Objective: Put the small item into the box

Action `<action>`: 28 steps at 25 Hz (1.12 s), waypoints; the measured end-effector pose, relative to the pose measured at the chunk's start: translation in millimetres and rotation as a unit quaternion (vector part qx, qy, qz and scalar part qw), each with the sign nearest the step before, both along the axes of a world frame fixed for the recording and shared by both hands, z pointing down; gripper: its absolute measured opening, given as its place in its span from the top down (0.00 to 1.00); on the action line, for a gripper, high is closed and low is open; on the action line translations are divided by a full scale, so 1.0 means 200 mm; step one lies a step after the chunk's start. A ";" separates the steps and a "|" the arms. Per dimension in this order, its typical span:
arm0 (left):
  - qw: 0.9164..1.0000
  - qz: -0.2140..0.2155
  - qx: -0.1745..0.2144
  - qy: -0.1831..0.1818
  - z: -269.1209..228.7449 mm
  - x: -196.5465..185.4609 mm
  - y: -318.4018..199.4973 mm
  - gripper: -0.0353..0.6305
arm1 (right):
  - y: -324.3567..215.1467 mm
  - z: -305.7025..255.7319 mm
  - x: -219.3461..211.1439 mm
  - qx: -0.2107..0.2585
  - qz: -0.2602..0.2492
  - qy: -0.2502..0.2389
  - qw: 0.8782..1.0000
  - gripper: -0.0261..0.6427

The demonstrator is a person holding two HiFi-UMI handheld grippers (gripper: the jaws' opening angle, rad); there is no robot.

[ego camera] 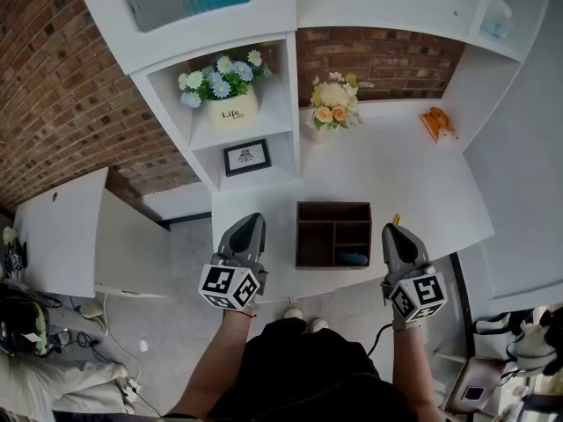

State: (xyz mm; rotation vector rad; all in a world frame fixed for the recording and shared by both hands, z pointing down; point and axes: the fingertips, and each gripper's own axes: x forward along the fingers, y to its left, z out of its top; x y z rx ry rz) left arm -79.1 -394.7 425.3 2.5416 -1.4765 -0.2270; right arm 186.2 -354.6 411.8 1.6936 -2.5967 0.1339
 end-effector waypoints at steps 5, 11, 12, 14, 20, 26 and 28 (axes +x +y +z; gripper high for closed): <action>1.000 -0.003 0.007 0.003 -0.03 -0.01 0.01 0.94 | 0.00 -0.03 0.00 0.007 -0.003 -0.001 1.000 0.96; 1.000 -0.004 0.010 0.003 -0.05 -0.01 0.01 0.94 | -0.01 -0.06 -0.01 0.010 -0.008 -0.006 1.000 0.96; 1.000 -0.005 0.010 0.003 -0.05 -0.01 0.01 0.94 | -0.01 -0.06 -0.01 0.010 -0.009 -0.007 1.000 0.96; 1.000 -0.006 0.010 0.003 -0.05 -0.02 0.01 0.94 | -0.01 -0.06 -0.02 0.010 -0.010 -0.008 1.000 0.96; 1.000 -0.011 0.011 0.005 -0.05 -0.04 0.02 0.94 | -0.02 -0.07 -0.05 0.011 -0.018 -0.009 1.000 0.96; 1.000 -0.017 0.011 0.008 -0.06 -0.06 0.01 0.94 | -0.04 -0.06 -0.07 0.008 -0.024 -0.009 1.000 0.96; 1.000 -0.017 0.011 0.009 -0.06 -0.07 0.00 0.94 | -0.04 -0.05 -0.07 0.006 -0.024 -0.009 1.000 0.96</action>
